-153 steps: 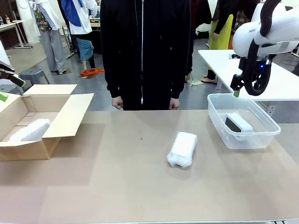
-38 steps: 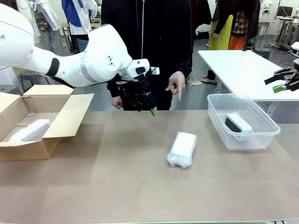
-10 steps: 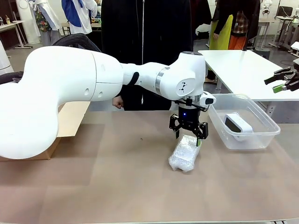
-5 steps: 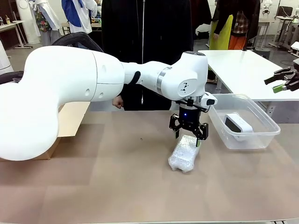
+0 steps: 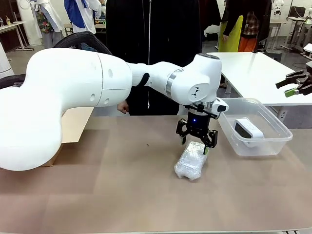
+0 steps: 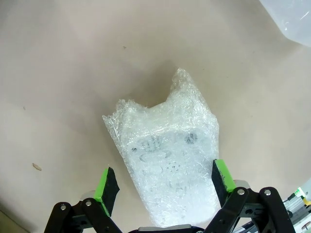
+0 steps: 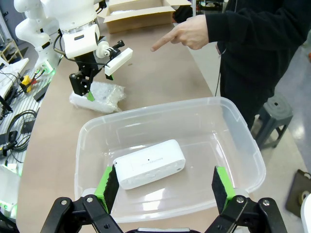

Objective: Separate and place wrapped and unwrapped clocks.
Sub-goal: Pick up the Digital clock indicated by the person.

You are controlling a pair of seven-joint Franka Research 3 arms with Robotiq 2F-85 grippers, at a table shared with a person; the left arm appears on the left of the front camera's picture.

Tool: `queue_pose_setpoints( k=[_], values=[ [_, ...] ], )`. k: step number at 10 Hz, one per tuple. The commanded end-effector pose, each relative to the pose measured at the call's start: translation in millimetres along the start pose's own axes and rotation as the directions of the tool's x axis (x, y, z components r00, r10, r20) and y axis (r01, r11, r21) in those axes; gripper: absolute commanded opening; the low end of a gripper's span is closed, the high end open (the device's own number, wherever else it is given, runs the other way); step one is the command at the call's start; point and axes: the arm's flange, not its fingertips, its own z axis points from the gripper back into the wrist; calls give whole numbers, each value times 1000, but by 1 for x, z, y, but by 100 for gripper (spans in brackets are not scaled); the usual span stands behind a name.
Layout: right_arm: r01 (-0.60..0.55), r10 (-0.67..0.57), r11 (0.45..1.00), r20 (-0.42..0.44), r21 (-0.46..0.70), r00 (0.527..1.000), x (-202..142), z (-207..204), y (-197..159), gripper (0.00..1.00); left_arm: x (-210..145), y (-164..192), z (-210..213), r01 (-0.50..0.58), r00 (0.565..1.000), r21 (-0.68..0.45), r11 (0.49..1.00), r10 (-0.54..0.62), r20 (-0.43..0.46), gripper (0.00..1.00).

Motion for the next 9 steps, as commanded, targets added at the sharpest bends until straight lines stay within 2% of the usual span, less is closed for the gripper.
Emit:
queue_pose_setpoints(
  k=[1, 6, 9],
  values=[
    [-1, 1, 1000, 8, 2, 1000, 0, -2, 0, 100, 1, -5, 4, -26, 1000, 56, 998, 27, -5, 100],
    [-1, 1, 1000, 8, 2, 1000, 0, -2, 0, 100, -8, -16, 8, -10, 999, 52, 999, 8, 31, 100],
    [-1, 1, 1000, 8, 2, 1000, 0, -2, 0, 100, -11, -14, 1, -4, 1000, 32, 999, 3, 19, 100]
  ],
)
